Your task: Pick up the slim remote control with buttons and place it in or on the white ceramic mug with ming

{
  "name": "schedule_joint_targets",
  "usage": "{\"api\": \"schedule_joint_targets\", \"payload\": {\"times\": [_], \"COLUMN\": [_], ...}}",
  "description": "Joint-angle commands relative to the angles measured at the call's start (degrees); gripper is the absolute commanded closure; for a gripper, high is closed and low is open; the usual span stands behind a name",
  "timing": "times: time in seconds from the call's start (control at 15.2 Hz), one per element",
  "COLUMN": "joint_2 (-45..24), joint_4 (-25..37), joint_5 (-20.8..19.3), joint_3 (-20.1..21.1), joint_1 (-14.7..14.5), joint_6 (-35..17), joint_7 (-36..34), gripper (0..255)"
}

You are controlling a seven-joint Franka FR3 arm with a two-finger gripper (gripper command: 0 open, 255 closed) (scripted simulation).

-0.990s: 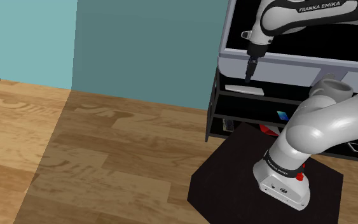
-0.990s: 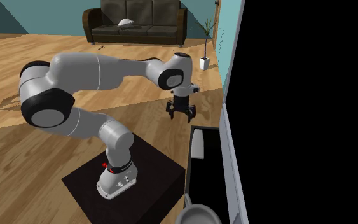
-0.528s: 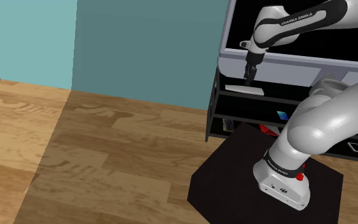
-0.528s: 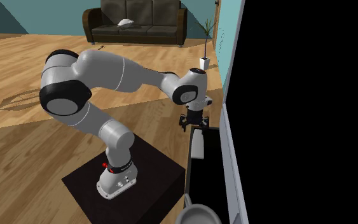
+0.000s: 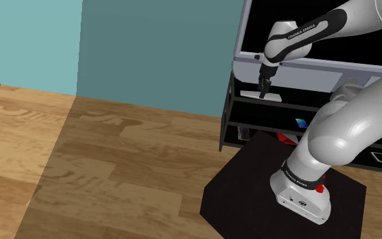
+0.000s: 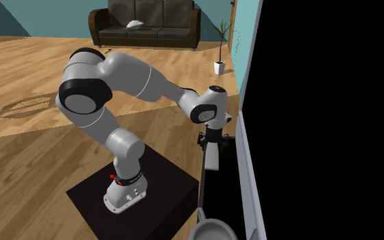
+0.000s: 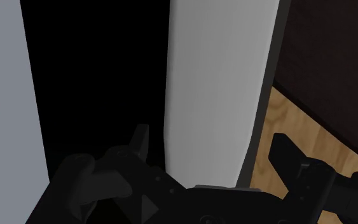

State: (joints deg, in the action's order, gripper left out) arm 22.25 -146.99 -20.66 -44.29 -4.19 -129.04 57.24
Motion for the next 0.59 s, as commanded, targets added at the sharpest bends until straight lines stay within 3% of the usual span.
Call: {"api": "schedule_joint_targets", "payload": {"times": [0.0, 0.53], "joint_2": [-1.27, -1.65], "joint_4": [-0.65, -0.85], "joint_5": [0.24, 0.34], "joint_3": [-0.88, -1.10], "joint_1": [-0.33, -0.44], "joint_6": [-1.93, -2.48], "joint_7": [0.47, 0.58], "gripper": [0, 0]}}
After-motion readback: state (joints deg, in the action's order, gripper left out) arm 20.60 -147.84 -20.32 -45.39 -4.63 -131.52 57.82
